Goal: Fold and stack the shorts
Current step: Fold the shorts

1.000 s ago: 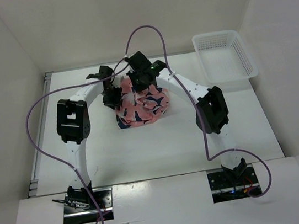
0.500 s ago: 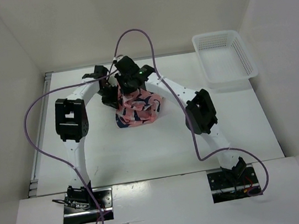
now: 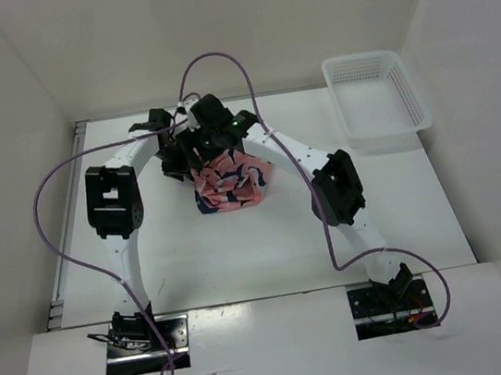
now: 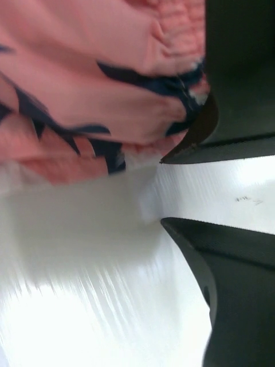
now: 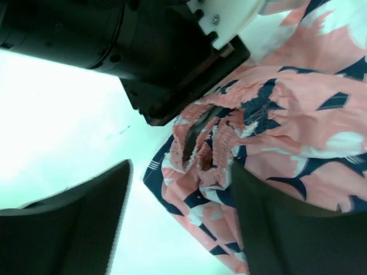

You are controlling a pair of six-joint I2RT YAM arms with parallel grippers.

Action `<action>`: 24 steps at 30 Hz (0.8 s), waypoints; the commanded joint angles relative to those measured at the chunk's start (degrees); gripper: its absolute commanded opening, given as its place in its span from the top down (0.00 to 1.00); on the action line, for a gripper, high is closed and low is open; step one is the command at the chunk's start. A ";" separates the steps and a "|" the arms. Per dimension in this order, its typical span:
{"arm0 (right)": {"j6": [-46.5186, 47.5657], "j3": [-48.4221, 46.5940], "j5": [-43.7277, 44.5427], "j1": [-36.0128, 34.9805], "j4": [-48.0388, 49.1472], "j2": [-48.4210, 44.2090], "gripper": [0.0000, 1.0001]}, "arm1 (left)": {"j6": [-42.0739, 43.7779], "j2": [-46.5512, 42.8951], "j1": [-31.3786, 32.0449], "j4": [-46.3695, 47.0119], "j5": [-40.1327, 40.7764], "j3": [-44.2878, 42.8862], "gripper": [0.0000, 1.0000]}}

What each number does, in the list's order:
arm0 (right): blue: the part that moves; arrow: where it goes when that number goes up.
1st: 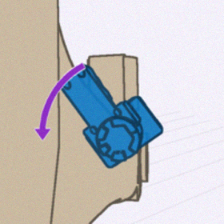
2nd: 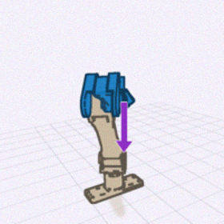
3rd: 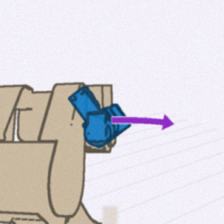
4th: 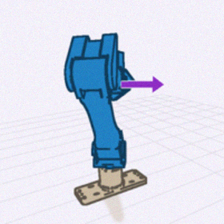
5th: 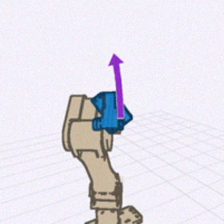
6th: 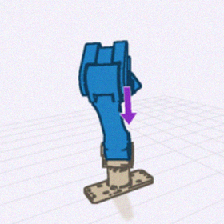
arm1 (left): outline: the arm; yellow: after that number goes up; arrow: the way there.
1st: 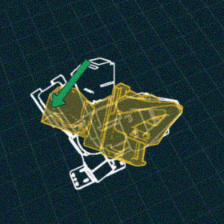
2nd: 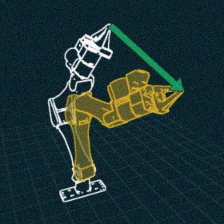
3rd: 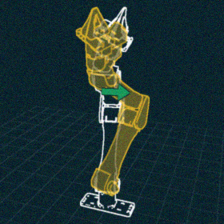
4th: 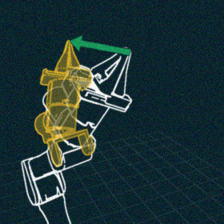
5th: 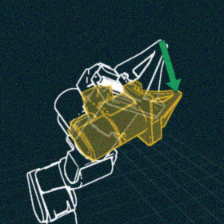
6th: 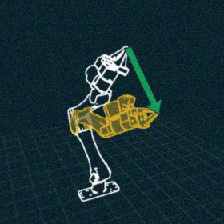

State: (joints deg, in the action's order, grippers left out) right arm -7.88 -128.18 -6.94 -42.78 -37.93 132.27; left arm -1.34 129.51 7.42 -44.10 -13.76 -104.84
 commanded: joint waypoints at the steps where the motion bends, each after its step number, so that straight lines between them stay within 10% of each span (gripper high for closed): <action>1: 4.97 4.92 2.94 -1.86 2.85 -8.33 0.30 | 1.34 -5.31 -0.39 -0.11 4.95 0.42 0.49; 7: 3.58 23.49 12.21 2.00 8.66 -17.83 0.85 | 1.34 -11.48 -0.92 -1.25 14.63 -3.69 0.43; 24: 4.01 35.44 10.99 7.19 15.69 -16.24 1.00 | 1.34 -1.38 6.99 -4.60 -11.55 -13.64 0.43</action>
State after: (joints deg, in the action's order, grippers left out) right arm -4.69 -95.72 7.29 -34.85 -25.39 118.32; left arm -0.23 123.28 16.10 -46.72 -19.14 -118.63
